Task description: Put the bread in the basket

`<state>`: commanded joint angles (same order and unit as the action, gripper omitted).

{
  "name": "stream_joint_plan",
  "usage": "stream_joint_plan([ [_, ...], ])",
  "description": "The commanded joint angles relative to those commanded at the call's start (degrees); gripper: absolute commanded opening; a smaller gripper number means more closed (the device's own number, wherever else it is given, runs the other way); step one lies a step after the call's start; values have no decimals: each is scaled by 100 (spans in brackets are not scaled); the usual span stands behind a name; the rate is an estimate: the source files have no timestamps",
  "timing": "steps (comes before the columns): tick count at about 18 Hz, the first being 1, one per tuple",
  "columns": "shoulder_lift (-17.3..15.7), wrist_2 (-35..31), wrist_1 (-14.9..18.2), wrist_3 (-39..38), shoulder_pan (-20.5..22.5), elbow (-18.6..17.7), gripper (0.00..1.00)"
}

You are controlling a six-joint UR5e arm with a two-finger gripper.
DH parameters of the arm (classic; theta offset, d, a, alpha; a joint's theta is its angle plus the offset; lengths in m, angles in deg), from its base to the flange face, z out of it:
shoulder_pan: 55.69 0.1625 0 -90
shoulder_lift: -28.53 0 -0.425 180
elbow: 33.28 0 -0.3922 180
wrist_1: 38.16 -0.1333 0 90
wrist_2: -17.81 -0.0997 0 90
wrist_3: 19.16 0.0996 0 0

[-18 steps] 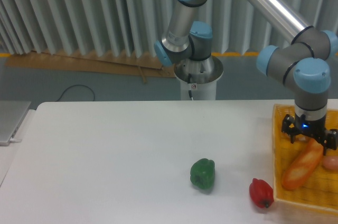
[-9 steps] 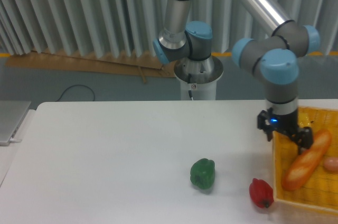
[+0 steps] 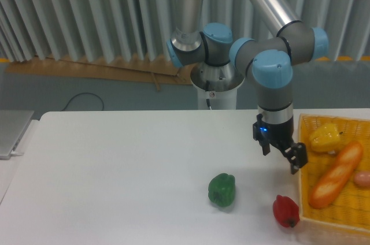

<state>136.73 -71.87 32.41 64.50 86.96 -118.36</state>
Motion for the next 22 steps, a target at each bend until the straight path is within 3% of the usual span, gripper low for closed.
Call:
stream_joint_plan([
  [2, -96, 196, 88, -25, -140, -79, 100],
  [7, -404, 240, 694, -68, -509, -106, 100],
  [9, -518, 223, 879, -567, -624, -71, 100],
  [13, -589, 205, 967, -737, -721, -97, 100],
  [16, -791, 223, 1230, -755, -808, -115, 100],
  [22, -1221, 205, 1345, -746, -958, -413, 100],
])
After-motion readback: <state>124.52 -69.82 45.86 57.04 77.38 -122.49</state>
